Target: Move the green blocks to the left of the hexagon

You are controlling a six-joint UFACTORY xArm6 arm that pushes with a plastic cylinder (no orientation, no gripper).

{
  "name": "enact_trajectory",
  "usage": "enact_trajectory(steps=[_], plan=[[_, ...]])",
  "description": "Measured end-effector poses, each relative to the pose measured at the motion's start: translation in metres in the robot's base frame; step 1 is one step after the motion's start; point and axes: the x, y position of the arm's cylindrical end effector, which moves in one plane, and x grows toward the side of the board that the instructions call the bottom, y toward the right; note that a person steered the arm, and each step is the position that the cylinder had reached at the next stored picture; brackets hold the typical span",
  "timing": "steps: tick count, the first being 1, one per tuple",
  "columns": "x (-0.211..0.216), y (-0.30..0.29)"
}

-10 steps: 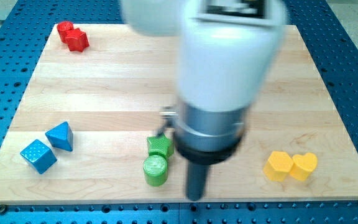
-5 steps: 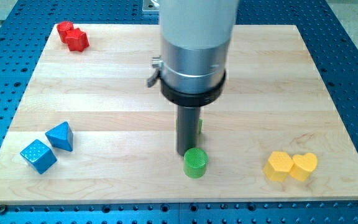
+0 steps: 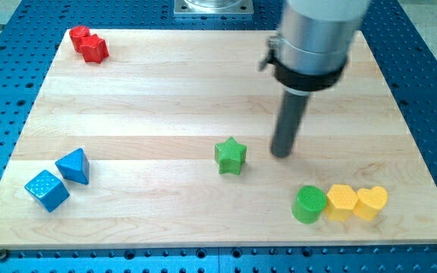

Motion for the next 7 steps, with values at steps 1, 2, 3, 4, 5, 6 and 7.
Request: enact_trajectory(steps=[1, 2, 3, 4, 5, 6, 7], plan=[[0.039, -0.054], [0.008, -0.057], [0.026, -0.099], [0.06, -0.036], [0.034, -0.07], [0.056, -0.137], [0.079, -0.092]])
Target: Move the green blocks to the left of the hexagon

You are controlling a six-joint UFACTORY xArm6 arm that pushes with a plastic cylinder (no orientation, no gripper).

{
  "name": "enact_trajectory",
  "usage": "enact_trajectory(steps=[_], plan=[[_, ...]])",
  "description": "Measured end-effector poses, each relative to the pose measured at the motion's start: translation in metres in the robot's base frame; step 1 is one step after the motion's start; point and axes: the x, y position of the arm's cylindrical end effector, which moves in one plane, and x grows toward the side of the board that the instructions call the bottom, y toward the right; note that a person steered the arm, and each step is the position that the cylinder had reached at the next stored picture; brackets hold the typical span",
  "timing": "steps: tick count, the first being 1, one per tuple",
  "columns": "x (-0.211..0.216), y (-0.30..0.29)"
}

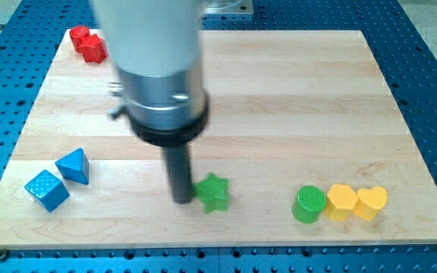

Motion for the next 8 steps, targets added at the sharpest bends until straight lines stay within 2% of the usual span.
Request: enact_trajectory(steps=[3, 5, 6, 8], plan=[[0.003, 0.045], [0.006, 0.043], [0.01, 0.03], [-0.067, -0.065]])
